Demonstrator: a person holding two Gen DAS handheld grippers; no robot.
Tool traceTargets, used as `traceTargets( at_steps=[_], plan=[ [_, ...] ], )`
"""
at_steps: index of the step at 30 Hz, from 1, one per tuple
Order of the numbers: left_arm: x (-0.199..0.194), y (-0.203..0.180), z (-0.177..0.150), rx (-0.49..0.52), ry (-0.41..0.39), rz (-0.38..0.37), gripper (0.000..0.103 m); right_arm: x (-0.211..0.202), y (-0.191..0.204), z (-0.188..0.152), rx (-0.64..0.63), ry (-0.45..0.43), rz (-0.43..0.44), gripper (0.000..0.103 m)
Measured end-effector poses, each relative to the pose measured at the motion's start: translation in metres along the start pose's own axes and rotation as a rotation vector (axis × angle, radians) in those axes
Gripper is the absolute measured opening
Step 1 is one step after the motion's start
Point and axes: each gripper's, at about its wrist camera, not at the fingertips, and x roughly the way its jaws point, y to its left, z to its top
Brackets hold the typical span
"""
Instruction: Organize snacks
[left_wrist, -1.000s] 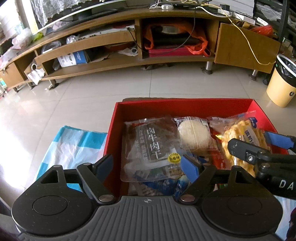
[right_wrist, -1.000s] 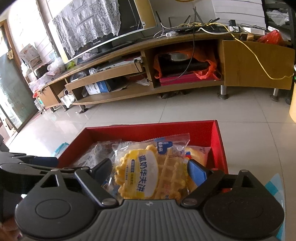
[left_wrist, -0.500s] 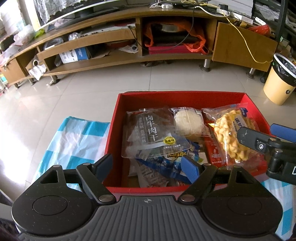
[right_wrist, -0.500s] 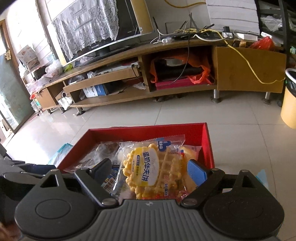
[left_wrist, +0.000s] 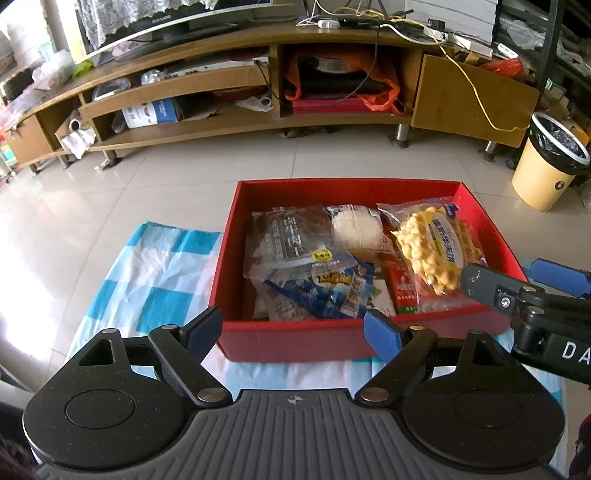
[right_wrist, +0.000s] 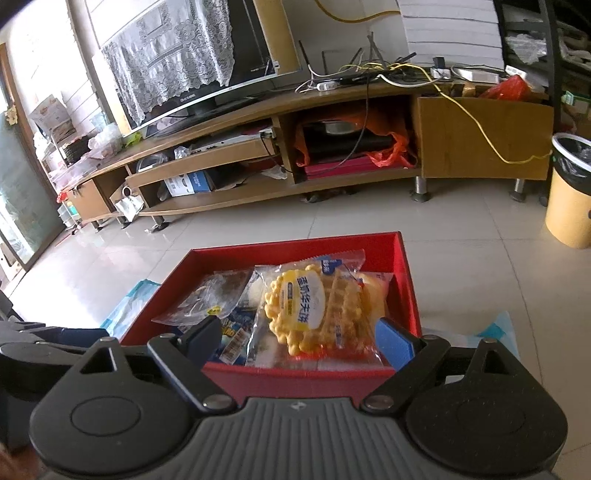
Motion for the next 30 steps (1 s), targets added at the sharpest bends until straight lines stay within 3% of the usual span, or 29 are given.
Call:
traceTargets(
  at_steps=[30],
  plan=[
    [-0.055, -0.006, -0.091, -0.001, 0.014, -0.048, 0.097, -0.082, -0.007, -0.081, 0.040, 0.079, -0.048, 0.092]
  ],
)
